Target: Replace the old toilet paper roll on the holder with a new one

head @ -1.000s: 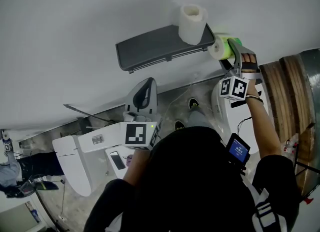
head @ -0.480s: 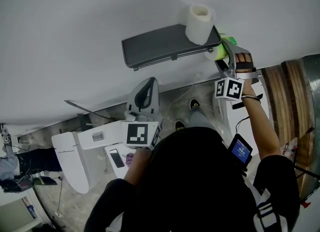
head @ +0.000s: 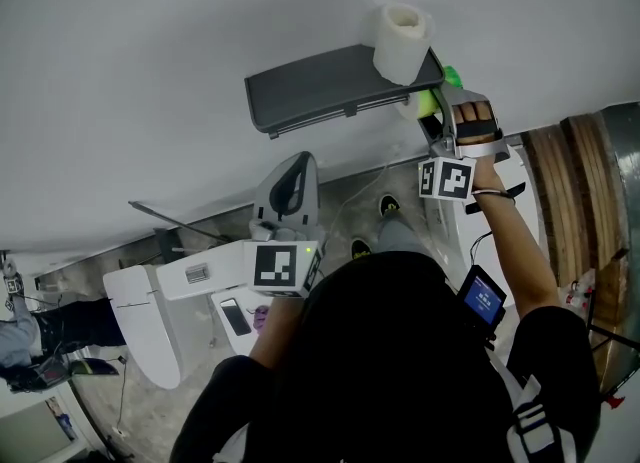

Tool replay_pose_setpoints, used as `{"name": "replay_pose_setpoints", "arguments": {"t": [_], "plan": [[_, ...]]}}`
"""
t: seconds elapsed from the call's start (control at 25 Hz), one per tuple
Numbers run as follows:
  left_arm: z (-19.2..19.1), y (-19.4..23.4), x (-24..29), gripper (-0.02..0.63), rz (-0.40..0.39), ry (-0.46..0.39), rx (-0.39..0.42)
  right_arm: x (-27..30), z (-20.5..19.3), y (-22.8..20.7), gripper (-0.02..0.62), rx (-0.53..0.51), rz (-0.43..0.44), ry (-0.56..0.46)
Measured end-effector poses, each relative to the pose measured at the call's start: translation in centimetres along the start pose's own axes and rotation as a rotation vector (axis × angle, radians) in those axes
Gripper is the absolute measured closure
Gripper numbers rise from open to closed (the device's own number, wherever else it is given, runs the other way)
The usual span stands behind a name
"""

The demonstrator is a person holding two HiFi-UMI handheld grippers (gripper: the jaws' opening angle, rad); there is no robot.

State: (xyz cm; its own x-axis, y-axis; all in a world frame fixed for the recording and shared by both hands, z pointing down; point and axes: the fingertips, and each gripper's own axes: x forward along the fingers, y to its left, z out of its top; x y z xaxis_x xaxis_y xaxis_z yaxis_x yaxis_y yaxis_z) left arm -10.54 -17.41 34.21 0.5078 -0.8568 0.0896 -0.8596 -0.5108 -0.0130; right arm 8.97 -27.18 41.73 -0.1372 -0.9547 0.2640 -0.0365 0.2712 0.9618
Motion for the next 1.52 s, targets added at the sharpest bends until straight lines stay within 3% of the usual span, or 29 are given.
{"name": "replay_pose_setpoints", "arguments": {"t": [0.44, 0.56, 0.76, 1.52], "plan": [[0.1, 0.4, -0.6, 0.584, 0.006, -0.005, -0.001, -0.6, 4.5, 0.2, 0.196, -0.109, 0.011, -0.032], [0.0, 0.3, -0.8, 0.584, 0.006, -0.008, -0.001, -0.1, 5.6, 2.0, 0.196, -0.096, 0.021, -0.051], [-0.2, -0.3, -0.8, 0.583, -0.002, -0.009, -0.006, -0.6, 6.9, 1.1, 0.196, -0.133, 0.066, -0.041], [-0.2, -1.1, -0.8, 0.583, -0.006, 0.001, 0.002, -2.1, 9.9, 1.4, 0.196, 0.001, 0.231, -0.133]]}}
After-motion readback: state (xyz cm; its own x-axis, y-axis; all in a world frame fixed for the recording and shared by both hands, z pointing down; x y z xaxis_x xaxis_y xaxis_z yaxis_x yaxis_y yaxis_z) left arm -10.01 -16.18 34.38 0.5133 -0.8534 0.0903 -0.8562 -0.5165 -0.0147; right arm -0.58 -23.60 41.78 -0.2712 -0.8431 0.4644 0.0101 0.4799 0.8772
